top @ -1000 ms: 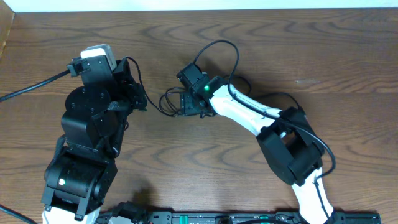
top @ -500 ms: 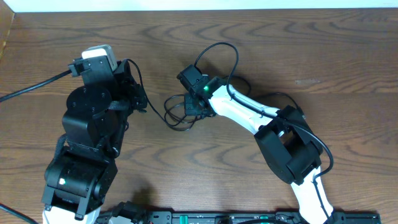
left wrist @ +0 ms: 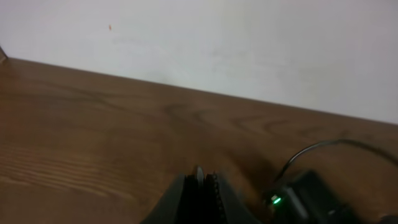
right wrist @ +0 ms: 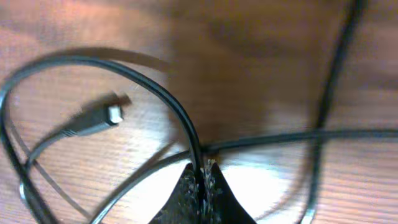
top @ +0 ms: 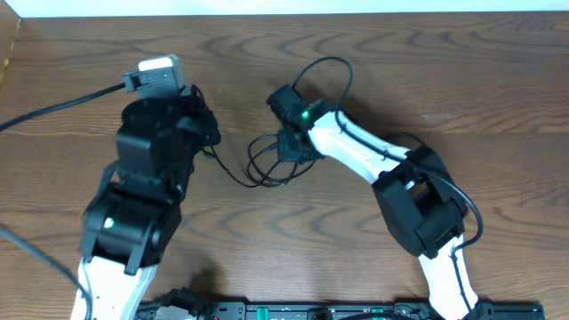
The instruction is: Untangle cables
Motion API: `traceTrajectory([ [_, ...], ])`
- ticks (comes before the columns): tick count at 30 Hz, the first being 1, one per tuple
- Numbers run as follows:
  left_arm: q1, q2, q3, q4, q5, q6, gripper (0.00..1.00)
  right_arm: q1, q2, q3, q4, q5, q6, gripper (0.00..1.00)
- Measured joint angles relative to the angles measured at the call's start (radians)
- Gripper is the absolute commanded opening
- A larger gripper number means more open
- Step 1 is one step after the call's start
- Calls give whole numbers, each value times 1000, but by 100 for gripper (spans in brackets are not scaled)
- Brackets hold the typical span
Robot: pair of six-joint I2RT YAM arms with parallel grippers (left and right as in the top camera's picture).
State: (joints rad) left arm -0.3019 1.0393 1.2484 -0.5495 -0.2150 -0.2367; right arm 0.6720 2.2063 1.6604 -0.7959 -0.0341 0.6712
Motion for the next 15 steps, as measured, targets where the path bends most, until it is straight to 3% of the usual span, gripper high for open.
traceTrajectory([
  [9, 0, 139, 0, 6, 0, -14, 12, -64, -32, 135, -95, -3, -87, 1],
  [15, 0, 214, 0, 8, 0, -22, 12, -220, -176, 177, -136, 32, -133, 1],
])
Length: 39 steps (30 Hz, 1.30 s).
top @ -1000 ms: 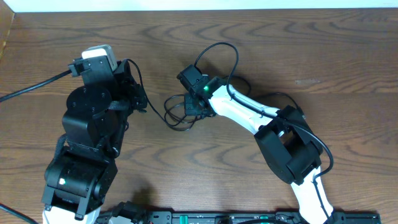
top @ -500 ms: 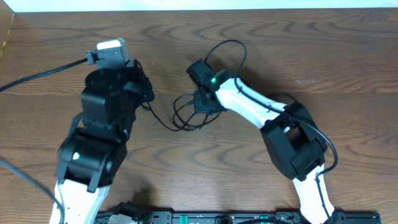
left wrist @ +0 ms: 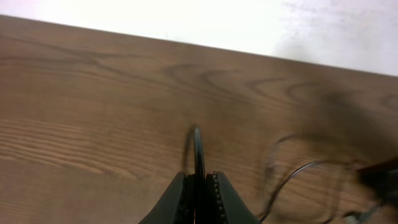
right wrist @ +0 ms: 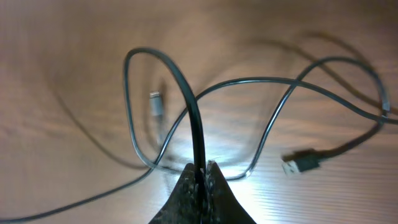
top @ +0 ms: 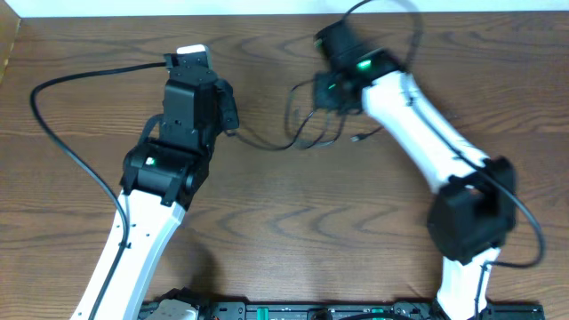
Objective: Untangle cables
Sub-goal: 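Pull the black cable apart, right gripper right, left gripper left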
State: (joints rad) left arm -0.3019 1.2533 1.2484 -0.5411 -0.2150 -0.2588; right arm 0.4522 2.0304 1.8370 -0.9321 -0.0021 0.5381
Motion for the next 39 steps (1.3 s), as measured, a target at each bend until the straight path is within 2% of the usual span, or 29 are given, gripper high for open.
traceTrajectory([
  [13, 32, 21, 0, 16, -97, 53, 12, -428, -230, 2, -133, 68, -98, 1],
  [32, 478, 21, 0, 85, -111, -21, 12, -764, -304, 2, -175, 82, -161, 1],
  [35, 550, 21, 0, 79, -62, -37, 12, -812, -304, 2, -185, 82, -169, 1],
  [39, 562, 21, 0, 74, -8, -46, 12, -824, -304, 2, -201, 82, -187, 1],
])
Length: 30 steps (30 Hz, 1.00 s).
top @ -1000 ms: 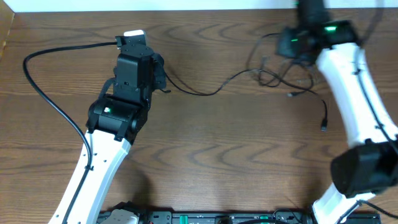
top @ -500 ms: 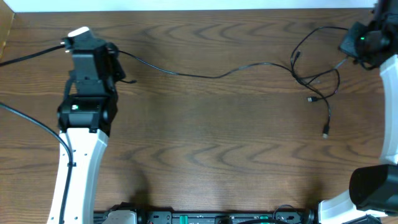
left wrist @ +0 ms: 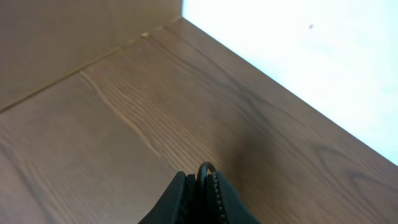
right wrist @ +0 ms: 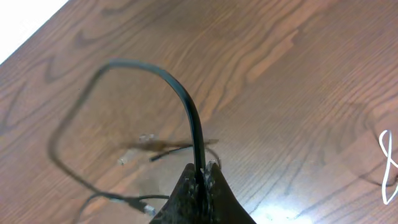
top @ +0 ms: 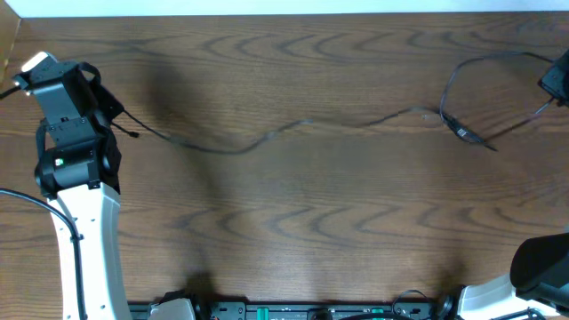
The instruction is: Untangle cables
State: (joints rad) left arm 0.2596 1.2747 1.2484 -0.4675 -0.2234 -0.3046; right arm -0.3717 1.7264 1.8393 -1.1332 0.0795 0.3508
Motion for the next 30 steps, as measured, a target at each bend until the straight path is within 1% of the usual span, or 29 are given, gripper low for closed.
traceTrajectory([
  [1, -2, 0, 0, 0, 10, -3, 13, 2, 0, 0, 0, 0, -3, 1],
  [2, -2, 0, 0, 1, 13, -6, 16, 3, 0, 0, 0, 0, -5, 1],
  [4, -2, 0, 0, 5, 5, -8, 17, 4, 0, 0, -1, 7, -13, 1],
  [8, 23, 0, 0, 16, -68, -10, 17, 0, 0, 0, -18, 69, -26, 1],
  [11, 65, 0, 0, 15, -89, -25, 17, -7, 0, 0, -18, 88, -26, 1],
  [14, 94, 0, 0, 12, -78, -58, 17, -11, 0, 0, -19, 91, -26, 1],
  [21, 93, 0, 0, -34, 91, -96, 17, 26, 0, 0, -22, 17, -30, 1],
  [22, 89, 0, 0, -39, 111, -97, 22, 37, 0, 0, -21, 7, -31, 1],
  [26, 45, 0, 0, -74, 217, -110, 27, 93, 0, 0, 5, -24, -47, 1],
  [30, -50, 0, 0, -85, 279, -111, 33, 103, 0, 0, 42, -22, -56, 1],
])
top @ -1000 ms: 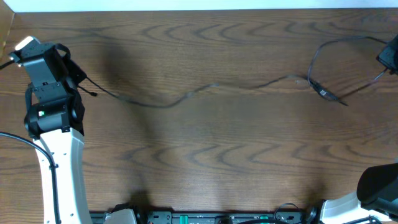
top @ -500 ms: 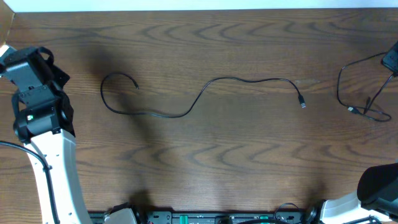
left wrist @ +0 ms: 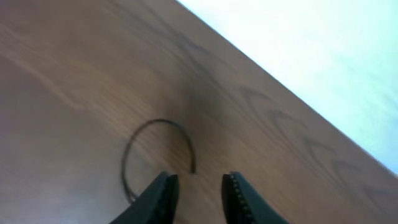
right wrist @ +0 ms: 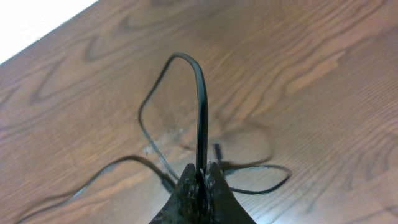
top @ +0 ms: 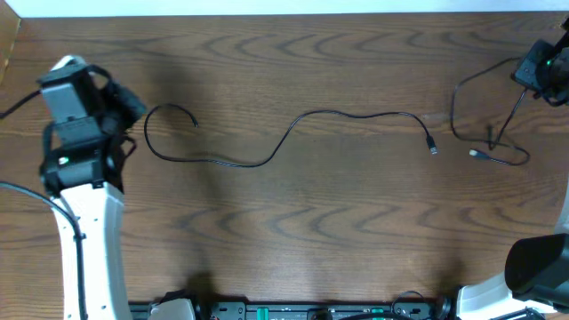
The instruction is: Untangle cables
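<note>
A long black cable point(top: 338, 113) lies loose across the table point(top: 311, 231) in a wavy line. Its left end curls into a hook point(left wrist: 163, 121) just ahead of my left gripper point(left wrist: 199, 186), which is open and holds nothing; overhead the left gripper point(top: 135, 108) sits at the far left. A second, shorter black cable point(top: 452, 107) lies looped at the far right, apart from the long one. My right gripper point(right wrist: 200, 171) is shut on it, and the cable point(right wrist: 200, 93) arches up from the jaws. Overhead the right gripper point(top: 538, 71) is at the right edge.
The table's back edge meets a white wall point(top: 267, 7). A wooden side panel point(top: 9, 44) stands at the back left corner. The left arm's own lead point(top: 18, 108) runs off the left edge. The arm bases sit along the front edge.
My left gripper has opened and let go of the long cable, which was stretched across the table and now lies slack in waves. The right gripper still holds the short cable.
Both grippers were shut on cables in a tangled bundle at the table's middle. Then they stood a little further apart with the bundle loosened. Then they were at opposite edges with one cable pulled out long. Now the two cables lie apart, the long one released.
</note>
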Motion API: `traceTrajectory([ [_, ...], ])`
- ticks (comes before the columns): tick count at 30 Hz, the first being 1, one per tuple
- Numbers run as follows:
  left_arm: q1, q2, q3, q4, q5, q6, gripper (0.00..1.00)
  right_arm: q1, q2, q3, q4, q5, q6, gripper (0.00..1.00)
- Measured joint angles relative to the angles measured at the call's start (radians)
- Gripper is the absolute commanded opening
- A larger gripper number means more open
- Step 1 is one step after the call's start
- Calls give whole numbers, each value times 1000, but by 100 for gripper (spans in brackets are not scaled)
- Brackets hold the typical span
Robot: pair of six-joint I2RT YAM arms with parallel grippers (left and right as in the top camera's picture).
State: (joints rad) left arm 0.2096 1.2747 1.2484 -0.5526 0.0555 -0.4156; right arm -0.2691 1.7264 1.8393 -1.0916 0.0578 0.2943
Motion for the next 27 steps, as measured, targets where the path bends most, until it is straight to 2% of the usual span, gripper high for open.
traceTrajectory([
  [2, -53, 0, 0, -2, 14, 3, 38, -8, 0, 0, 16, 25, -3, 1],
  [4, -127, 0, 0, 0, 26, 9, 49, -24, 0, 1, 26, 63, -6, 1],
  [8, -237, 0, 0, 11, 34, 33, 62, -91, 0, 26, 29, 111, -15, 1],
  [10, -271, 0, 0, 11, 37, 42, 72, -122, 0, 50, 29, 127, -19, 1],
  [11, -289, 0, 0, 10, 40, 50, 80, -136, 0, 64, 29, 135, -21, 1],
  [13, -328, 6, 0, 2, 43, 59, 88, -172, 0, 113, 18, 164, -31, 1],
  [19, -438, 77, 0, -13, 48, 76, 88, -257, -5, 226, 12, 225, -65, 1],
  [27, -555, 137, 0, -14, 63, 77, 88, -397, -2, 236, 26, 264, -76, 1],
])
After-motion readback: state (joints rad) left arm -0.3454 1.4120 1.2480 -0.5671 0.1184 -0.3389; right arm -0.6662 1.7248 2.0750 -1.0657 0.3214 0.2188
